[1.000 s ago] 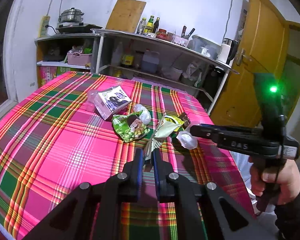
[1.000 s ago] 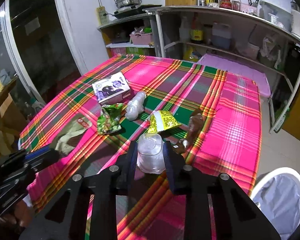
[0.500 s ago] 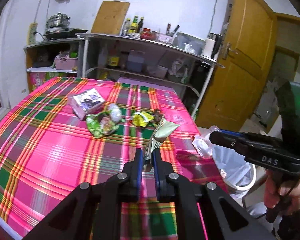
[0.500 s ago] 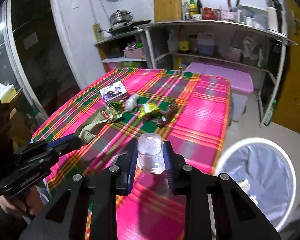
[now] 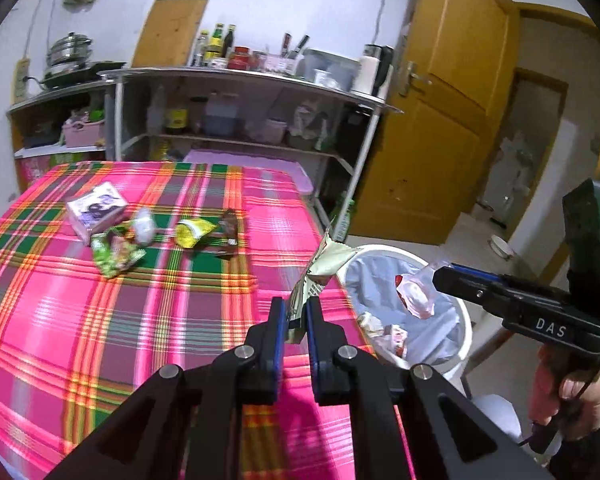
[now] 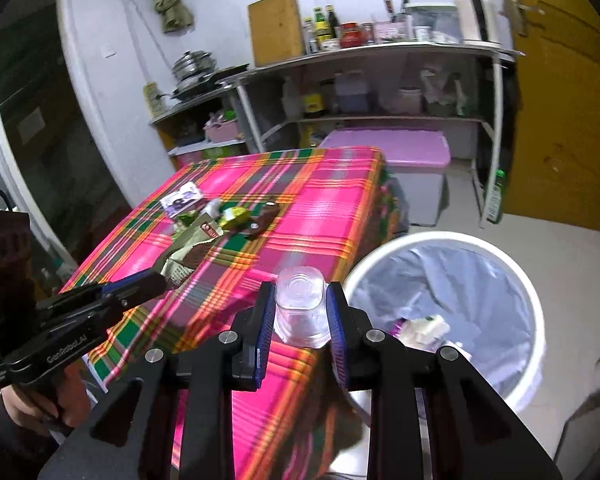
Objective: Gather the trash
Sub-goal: 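Carry wrapper and cup over the bin with both grippers, then open both grippers to drop the wrapper and cup into the bin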
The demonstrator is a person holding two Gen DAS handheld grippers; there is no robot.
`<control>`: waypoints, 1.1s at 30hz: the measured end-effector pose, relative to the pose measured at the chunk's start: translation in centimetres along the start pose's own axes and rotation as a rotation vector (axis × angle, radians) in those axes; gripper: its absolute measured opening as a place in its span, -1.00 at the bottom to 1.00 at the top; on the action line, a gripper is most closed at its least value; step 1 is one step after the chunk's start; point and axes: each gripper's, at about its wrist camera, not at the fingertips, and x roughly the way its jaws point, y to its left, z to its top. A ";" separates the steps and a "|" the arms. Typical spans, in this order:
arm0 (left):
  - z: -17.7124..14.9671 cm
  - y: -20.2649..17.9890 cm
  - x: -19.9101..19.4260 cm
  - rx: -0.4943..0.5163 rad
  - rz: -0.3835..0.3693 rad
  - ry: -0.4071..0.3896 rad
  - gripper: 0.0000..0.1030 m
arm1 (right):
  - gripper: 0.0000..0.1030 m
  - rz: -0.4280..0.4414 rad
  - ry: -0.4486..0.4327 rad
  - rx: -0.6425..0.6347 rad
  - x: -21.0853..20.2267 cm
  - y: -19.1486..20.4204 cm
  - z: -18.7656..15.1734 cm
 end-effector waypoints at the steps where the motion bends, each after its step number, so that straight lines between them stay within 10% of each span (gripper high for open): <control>1: 0.0 -0.4 0.2 0.006 -0.006 0.004 -0.80 | -0.47 -0.007 -0.001 0.009 -0.2 -0.5 -0.1; 29: 0.0 -8.8 13.0 0.106 -0.143 0.230 -0.78 | -0.46 -0.128 0.083 0.200 1.1 -10.6 -3.2; 33: 0.1 -8.2 13.0 0.091 -0.150 0.224 -0.73 | -0.09 -0.134 0.086 0.198 1.3 -10.7 -3.2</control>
